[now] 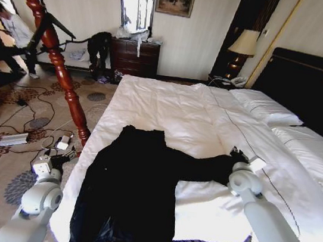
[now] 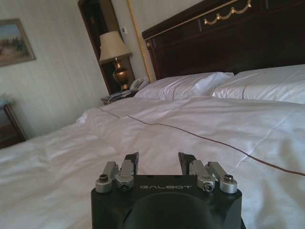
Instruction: Pick up the clothes from the bed and hang them on the clothes hanger.
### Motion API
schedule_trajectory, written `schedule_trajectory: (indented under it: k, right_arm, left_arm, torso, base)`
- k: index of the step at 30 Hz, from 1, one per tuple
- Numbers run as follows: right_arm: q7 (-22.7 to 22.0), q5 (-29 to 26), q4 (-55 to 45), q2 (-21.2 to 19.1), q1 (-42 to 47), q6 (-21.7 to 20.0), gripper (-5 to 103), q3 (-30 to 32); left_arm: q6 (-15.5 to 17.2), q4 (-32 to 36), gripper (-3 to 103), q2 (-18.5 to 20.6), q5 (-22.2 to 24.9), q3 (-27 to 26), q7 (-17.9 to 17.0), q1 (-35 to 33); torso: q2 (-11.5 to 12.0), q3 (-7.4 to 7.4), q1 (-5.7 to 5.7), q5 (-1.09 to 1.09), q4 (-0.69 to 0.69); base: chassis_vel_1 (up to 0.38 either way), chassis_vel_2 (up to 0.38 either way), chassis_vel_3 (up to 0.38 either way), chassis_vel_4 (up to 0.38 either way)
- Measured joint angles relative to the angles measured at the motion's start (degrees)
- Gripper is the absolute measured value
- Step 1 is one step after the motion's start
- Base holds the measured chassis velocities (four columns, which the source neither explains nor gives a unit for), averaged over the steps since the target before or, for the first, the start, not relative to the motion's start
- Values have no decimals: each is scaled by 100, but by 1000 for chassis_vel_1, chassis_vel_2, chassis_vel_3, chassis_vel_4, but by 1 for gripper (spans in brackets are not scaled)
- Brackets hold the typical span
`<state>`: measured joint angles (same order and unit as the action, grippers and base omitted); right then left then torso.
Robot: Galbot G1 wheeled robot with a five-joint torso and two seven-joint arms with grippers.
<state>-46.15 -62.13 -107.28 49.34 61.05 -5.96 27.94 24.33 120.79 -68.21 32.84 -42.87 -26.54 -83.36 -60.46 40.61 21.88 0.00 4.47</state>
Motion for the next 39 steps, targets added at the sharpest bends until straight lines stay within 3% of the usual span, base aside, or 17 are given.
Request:
schedule_trajectory:
  k: [1, 2, 4, 5, 8, 10, 14, 20, 24, 31, 34, 35, 37, 39]
  right_arm:
    - [-29, -46, -80, 21, 34, 25, 47, 52]
    - [-74, -309, -524, 112, 205, 147, 58, 314]
    - [-44, -612, -967, 211, 368, 261, 63, 570]
    - [-44, -612, -967, 211, 368, 261, 63, 570]
    - [-21, -1123, -1658, 438, 846, 350, 80, 1042]
    - [-11, -1119, -1727, 477, 962, 353, 80, 1120]
    - [-3, -1062, -1959, 633, 1418, 355, 99, 1369]
    - [-51, -1010, -2052, 750, 1592, 333, 100, 1316]
    - [-90, -868, -2000, 842, 1514, 321, 100, 1114]
    - [-13, -705, -1943, 894, 1511, 291, 100, 836]
    - [194, -1688, -2314, 594, 2005, -166, 100, 529]
    - [194, -1688, -2314, 594, 2005, -166, 100, 529]
    - [127, -2819, -2805, 352, 2167, -683, 100, 361]
    - [-26, -3540, -3076, 229, 2060, -923, 100, 160]
  left_arm:
    - [36, 7, 100, 7, 70, -10, -19, -6]
    - [216, 27, 100, 28, 411, -45, -118, -19]
    - [425, 56, 100, 30, 854, -49, -224, -20]
    - [425, 56, 100, 30, 854, -49, -224, -20]
    - [779, 253, 100, -63, 1781, 101, -315, -80]
    - [829, 323, 100, -100, 1924, 158, -335, -104]
    - [913, 565, 100, -360, 2082, 402, -374, -366]
    - [891, 584, 100, -582, 1943, 138, -587, -463]
    - [890, 440, 100, -669, 2260, 0, -1017, -444]
    - [885, 279, 100, -932, 2552, -50, -1153, -389]
    - [769, 164, 100, -899, 2432, -138, -1109, -258]
    - [769, 164, 100, -899, 2432, -138, -1109, -258]
    - [763, 76, 100, -697, 2466, -299, -1091, -103]
    - [811, -39, 100, -513, 2446, -372, -1077, -8]
  torso:
    - [0, 0, 0, 0, 0]
    - [0, 0, 0, 0, -2]
    - [0, -1, 0, -3, -1]
    - [0, -1, 0, -3, -1]
    - [0, -1, -1, -2, -1]
    - [-1, -1, -1, -1, 0]
    - [-1, -1, -1, 0, 1]
    - [0, -1, -1, 0, -1]
    - [-1, 0, -1, -1, -1]
    - [0, 0, 0, -1, -1]
    - [-1, 0, -1, -2, 1]
    - [-1, 0, -1, -2, 1]
    - [-1, 0, -1, -1, 2]
    - [-1, -1, -1, -2, 0]
  base:
    - [0, 0, 0, 0]
    - [0, 0, 0, 0]
    - [0, 0, 0, 0]
    - [0, 0, 0, 0]
    - [0, 0, 0, 0]
    - [0, 0, 0, 0]
    - [0, 0, 0, 0]
    - [0, 0, 0, 0]
    - [0, 0, 0, 0]
    - [0, 0, 0, 0]
    - [0, 0, 0, 0]
    - [0, 0, 0, 0]
    - [0, 0, 0, 0]
    - [0, 0, 0, 0]
